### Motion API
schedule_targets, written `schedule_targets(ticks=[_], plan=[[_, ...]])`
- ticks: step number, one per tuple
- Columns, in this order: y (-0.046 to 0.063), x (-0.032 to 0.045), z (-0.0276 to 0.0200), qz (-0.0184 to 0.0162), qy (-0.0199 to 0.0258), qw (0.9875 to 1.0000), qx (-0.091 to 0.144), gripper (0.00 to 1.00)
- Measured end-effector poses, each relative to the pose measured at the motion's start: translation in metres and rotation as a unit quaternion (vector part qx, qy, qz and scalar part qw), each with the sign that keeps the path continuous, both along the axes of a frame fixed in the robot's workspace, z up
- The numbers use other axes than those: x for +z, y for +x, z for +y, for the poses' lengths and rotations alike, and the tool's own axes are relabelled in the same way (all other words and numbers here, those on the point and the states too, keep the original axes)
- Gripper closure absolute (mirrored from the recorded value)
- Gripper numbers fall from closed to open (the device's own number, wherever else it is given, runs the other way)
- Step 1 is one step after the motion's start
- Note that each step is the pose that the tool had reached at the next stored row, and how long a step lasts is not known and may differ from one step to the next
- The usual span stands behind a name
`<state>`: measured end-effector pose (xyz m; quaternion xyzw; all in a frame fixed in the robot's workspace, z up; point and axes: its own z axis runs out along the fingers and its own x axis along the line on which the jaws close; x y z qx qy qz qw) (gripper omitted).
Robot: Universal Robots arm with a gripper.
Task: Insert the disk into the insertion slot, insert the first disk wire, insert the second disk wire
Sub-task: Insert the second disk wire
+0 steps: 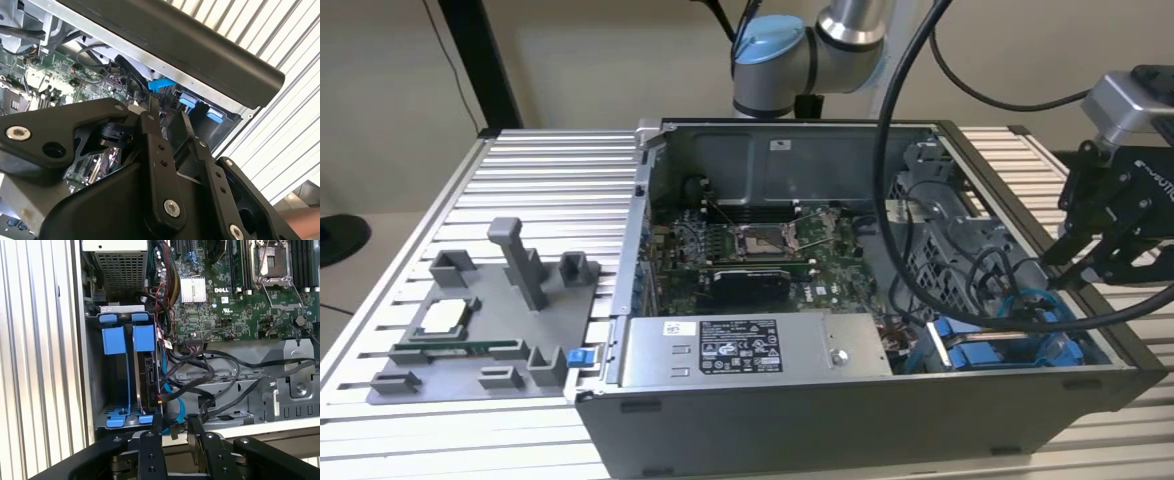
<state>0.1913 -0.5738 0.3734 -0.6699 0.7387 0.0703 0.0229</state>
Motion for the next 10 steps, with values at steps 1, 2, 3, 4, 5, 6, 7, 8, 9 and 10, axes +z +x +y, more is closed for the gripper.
schedule_targets(ticks=[1, 2, 3, 4, 5, 6, 7, 8, 9, 10], plan=[[0.0000, -0.0006, 0.0000, 0.0000, 0.0000, 1.0000, 0.001, 0.00], [0.0001, -0.0012, 0.0000, 0.0000, -0.0001, 1.0000, 0.002, 0.00], [0.0001, -0.0019, 0.0000, -0.0001, 0.0000, 1.0000, 0.003, 0.00], [0.0002, -0.0026, 0.0000, -0.0001, 0.0000, 1.0000, 0.004, 0.00], [0.0005, -0.0030, 0.0000, -0.0001, 0.0000, 1.0000, 0.005, 0.00], [0.0011, -0.0034, -0.0001, -0.0001, 0.0000, 1.0000, 0.006, 0.00], [0.0016, -0.0036, -0.0001, -0.0001, -0.0001, 1.0000, 0.007, 0.00], [0.0022, -0.0039, -0.0001, -0.0001, 0.0000, 1.0000, 0.008, 0.00], [0.0027, -0.0041, 0.0000, -0.0001, 0.0000, 1.0000, 0.008, 0.00], [0.0030, -0.0041, 0.0000, -0.0001, -0.0001, 1.0000, 0.009, 0.00]])
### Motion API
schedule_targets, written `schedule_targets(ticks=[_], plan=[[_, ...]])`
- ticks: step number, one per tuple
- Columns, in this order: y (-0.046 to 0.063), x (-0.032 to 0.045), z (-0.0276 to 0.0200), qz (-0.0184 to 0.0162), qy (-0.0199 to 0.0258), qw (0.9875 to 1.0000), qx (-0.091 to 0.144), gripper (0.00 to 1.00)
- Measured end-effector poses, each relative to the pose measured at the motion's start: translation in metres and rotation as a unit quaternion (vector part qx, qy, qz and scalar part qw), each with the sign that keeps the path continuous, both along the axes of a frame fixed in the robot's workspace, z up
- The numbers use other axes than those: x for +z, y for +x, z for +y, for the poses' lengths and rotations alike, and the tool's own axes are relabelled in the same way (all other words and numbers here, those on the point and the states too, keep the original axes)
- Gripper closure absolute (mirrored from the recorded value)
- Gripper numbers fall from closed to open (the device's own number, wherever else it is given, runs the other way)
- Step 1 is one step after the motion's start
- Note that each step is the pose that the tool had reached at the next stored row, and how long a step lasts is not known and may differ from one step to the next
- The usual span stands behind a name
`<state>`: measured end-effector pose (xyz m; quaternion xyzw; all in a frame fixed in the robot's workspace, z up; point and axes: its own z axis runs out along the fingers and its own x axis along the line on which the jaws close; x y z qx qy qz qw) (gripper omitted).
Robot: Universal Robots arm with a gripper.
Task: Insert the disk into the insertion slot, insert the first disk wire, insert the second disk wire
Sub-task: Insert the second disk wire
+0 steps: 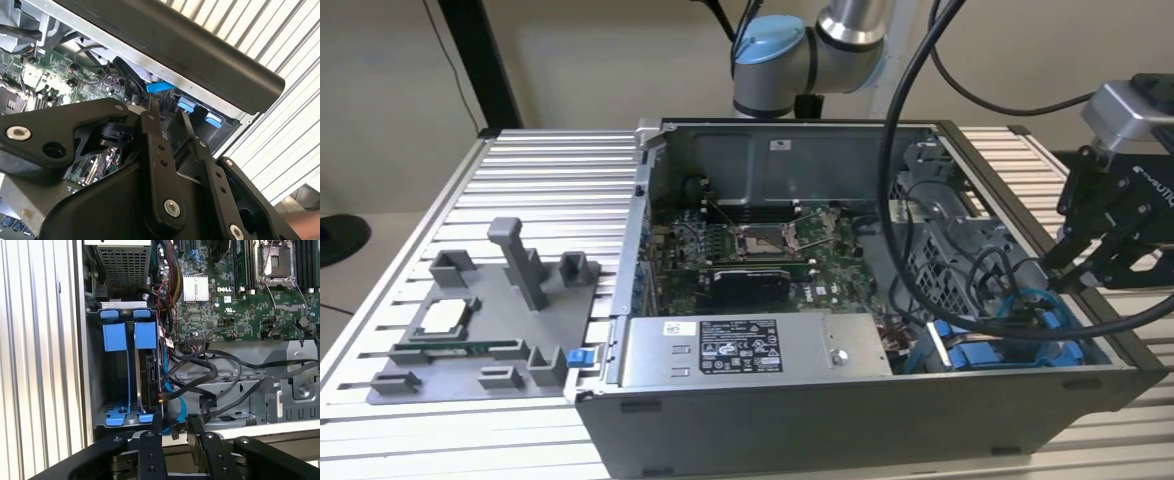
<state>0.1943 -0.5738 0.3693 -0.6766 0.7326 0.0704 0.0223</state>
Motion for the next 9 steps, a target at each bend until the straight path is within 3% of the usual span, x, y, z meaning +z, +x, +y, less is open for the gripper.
schedule_targets(ticks=[1, 2, 9], plan=[[0.0000, -0.0001, 0.0000, 0.0000, -0.0001, 1.0000, 0.000, 0.00], [0.0001, -0.0002, -0.0001, 0.0000, -0.0001, 1.0000, 0.001, 1.00], [0.0008, -0.0013, -0.0001, 0.0000, 0.0001, 1.0000, 0.002, 1.00]])
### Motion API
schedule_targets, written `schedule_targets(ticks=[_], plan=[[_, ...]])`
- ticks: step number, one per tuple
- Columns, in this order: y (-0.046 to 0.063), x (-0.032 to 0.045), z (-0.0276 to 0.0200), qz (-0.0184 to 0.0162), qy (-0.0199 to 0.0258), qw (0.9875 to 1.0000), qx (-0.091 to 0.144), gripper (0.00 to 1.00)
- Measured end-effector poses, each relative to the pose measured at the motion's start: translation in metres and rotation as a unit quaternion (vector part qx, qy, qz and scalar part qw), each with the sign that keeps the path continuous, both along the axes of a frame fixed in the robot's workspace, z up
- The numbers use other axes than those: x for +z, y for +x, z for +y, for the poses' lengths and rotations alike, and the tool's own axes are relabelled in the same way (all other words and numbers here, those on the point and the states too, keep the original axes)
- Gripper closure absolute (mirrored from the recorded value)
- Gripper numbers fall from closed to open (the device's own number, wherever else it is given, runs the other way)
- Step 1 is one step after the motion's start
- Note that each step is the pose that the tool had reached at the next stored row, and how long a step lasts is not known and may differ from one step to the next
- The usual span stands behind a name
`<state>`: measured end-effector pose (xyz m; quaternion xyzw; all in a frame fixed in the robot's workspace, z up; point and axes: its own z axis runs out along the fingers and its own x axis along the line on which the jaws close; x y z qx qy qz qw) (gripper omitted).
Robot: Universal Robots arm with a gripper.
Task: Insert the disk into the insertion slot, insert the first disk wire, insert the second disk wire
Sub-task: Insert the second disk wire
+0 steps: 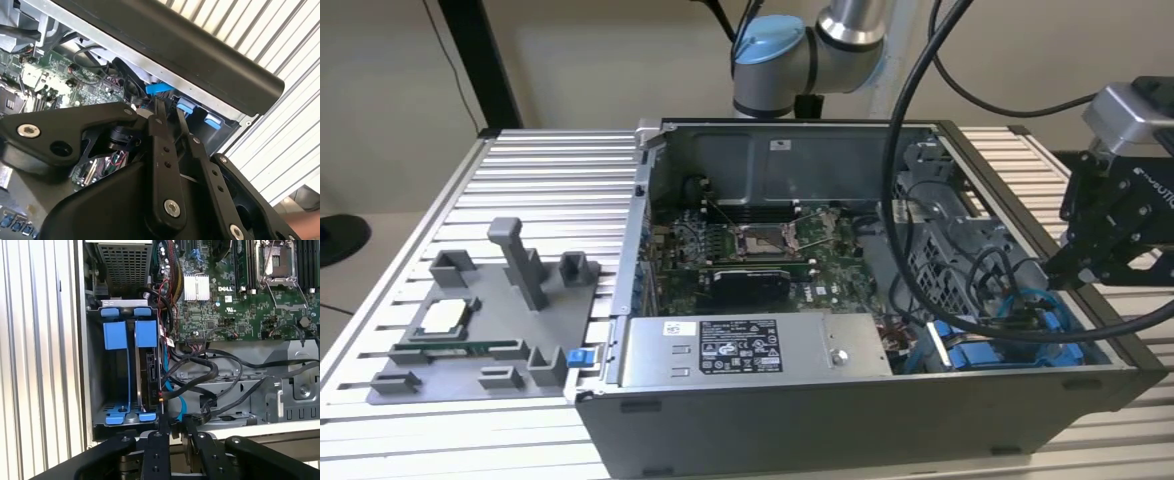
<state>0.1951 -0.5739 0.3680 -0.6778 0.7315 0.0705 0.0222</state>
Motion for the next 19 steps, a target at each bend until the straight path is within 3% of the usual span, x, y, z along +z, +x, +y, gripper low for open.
schedule_targets(ticks=[12, 19], plan=[[0.000, -0.0006, -0.0001, -0.0001, -0.0001, 1.0000, 0.000, 1.00], [-0.010, 0.0128, 0.0008, -0.0022, 0.0001, 1.0000, 0.000, 1.00]])
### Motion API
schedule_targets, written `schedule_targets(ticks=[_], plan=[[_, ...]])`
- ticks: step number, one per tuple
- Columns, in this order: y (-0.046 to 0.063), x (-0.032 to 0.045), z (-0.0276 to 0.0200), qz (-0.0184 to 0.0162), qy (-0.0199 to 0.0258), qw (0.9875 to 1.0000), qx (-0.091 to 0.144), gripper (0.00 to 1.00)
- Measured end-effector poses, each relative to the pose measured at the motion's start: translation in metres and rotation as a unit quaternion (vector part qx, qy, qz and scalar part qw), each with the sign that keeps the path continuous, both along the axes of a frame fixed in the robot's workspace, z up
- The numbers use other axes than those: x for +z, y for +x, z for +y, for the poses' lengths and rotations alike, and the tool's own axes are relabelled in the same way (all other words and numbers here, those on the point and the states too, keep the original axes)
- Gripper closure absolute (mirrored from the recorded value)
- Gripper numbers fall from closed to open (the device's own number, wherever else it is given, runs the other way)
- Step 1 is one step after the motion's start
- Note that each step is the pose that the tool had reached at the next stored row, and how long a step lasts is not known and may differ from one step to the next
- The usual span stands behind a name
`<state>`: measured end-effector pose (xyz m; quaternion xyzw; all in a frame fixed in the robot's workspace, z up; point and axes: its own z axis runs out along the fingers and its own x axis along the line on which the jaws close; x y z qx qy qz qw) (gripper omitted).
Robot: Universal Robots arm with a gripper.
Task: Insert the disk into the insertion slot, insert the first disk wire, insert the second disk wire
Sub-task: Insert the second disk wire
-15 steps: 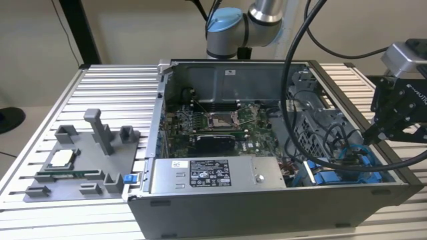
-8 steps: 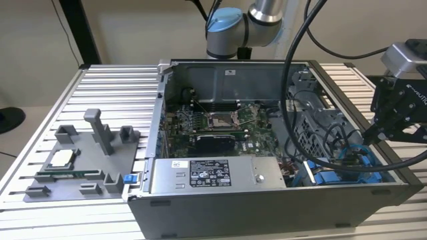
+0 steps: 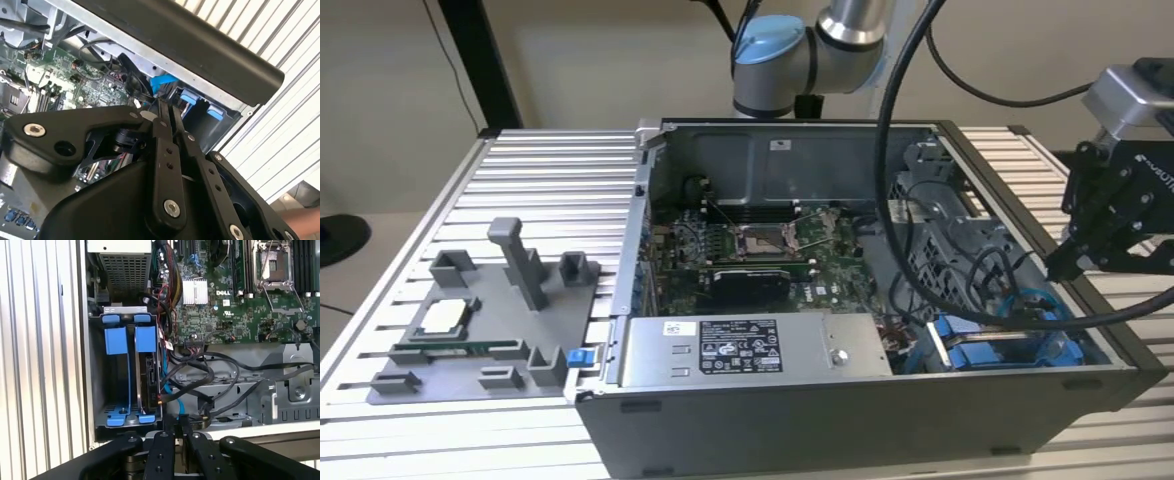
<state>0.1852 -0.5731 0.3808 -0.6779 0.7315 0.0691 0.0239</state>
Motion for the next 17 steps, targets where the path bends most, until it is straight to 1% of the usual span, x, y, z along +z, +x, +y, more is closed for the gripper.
schedule_targets(ticks=[3, 9, 12, 17], plan=[[-0.008, 0.0024, 0.0012, -0.0024, -0.0002, 1.0000, 0.000, 1.00], [-0.025, 0.0033, 0.0037, -0.0051, -0.0002, 1.0000, -0.002, 1.00], [-0.033, 0.0033, 0.0048, -0.0058, -0.0002, 1.0000, -0.003, 1.00], [-0.046, 0.0046, 0.0048, -0.0061, -0.0001, 1.0000, -0.003, 1.00]])
